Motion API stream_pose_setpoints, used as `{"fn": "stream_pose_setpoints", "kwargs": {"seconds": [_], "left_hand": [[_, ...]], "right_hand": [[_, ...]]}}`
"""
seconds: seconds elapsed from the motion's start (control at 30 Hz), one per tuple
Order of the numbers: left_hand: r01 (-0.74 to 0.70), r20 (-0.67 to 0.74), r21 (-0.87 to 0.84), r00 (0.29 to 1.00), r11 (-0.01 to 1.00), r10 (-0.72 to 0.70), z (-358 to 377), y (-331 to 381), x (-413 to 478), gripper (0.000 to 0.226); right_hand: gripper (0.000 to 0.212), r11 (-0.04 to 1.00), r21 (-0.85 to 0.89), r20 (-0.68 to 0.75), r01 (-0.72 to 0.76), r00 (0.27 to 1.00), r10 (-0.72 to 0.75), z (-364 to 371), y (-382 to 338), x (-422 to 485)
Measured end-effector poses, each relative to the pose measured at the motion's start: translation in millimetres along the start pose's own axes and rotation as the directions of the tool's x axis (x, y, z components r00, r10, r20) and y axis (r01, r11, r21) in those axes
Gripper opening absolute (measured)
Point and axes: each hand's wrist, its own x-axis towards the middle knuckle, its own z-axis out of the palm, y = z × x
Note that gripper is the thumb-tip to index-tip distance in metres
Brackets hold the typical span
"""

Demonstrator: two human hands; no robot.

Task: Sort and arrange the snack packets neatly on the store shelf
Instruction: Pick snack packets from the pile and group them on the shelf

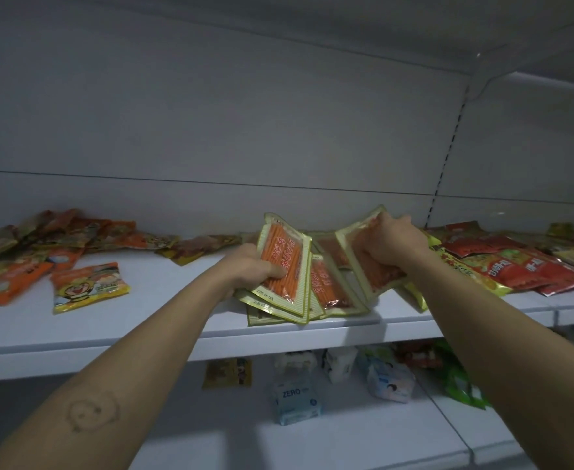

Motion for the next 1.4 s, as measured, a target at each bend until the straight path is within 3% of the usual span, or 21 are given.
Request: {"fn": "stream_pose_setpoints", "kwargs": {"seconds": [0.1,0.43,0.83,0.93,1.1,1.2,1.3,1.4], "left_hand": [[-0.005,0.011,0.017,1.0,1.0,0.005,-2,-3,2,0.017],[-0.023,0.035,-0.059,0.999,0.998,0.025,-2,-8,4,0.008],[-0.036,0.066,-0.163,0.997,0.986,0.047,-3,-16,1,0.012],[-0.054,0.062,-0.198,0.996,0.979,0.067,-2,-16,-1,0.014],[-0.033,0.09,-0.275,0.994,0.961,0.06,-1,-20,-7,0.015],[-0.012,0.119,-0.284,0.992,0.959,0.047,-4,-20,-5,0.019],[0.004,0.152,-0.263,0.988,0.965,0.037,-9,-18,-2,0.02],[-0.034,0.096,-0.256,0.993,0.966,0.061,-15,-13,7,0.019]], "right_hand": [[0.047,0.999,-0.044,0.033,0.021,0.999,-0.019,3,6,0],[0.031,0.992,-0.094,0.072,0.079,0.995,-0.073,12,16,2],[0.032,0.985,0.17,0.155,0.038,0.986,-0.065,28,7,-21],[0.029,0.966,0.259,0.175,0.008,0.983,-0.056,27,12,-21],[0.041,0.918,0.388,0.148,-0.083,0.989,0.027,33,8,-22],[0.035,0.893,0.442,0.143,-0.085,0.989,0.024,40,2,-18],[0.027,0.948,0.317,0.137,-0.014,0.99,-0.031,39,-2,-15],[0.035,0.988,0.15,0.234,0.038,0.969,-0.073,26,-2,-8]]}}
